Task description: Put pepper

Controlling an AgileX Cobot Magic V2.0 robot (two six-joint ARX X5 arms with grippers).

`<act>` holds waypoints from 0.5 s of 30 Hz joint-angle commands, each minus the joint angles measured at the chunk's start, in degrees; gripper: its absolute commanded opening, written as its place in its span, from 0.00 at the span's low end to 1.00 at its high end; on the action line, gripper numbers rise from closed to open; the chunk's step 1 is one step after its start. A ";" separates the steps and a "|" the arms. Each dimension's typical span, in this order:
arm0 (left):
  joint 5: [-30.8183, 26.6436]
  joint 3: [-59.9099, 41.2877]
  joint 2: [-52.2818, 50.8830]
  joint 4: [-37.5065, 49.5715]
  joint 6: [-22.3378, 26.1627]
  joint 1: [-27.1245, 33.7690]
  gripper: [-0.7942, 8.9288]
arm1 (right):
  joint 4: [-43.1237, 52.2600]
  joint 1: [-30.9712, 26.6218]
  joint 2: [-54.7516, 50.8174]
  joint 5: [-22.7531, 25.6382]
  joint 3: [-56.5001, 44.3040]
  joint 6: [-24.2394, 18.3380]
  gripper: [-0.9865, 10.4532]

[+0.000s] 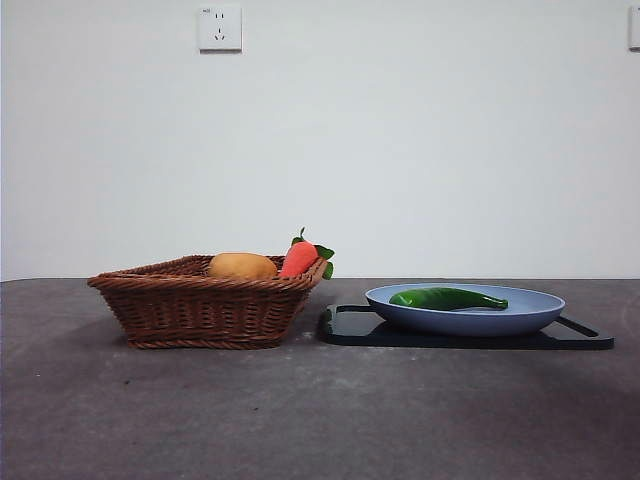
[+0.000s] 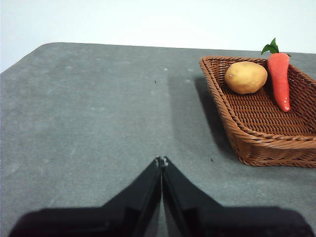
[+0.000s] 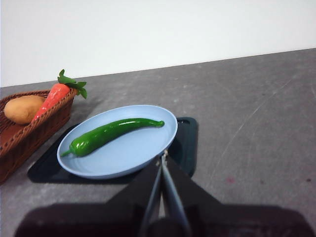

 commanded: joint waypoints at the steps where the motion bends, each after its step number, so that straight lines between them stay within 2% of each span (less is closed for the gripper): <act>1: 0.00 -0.39 -0.09 0.46 -0.55 0.13 0.09 | -1.99 0.02 -0.22 0.20 -0.04 0.94 0.10; 3: 0.02 -0.39 -0.09 0.46 -0.55 0.13 0.09 | -4.20 0.02 -0.24 0.20 -0.04 1.88 0.10; 15: 0.02 -0.39 -0.09 0.52 -0.55 0.13 0.09 | -2.80 0.02 -0.20 0.22 -0.04 1.70 0.10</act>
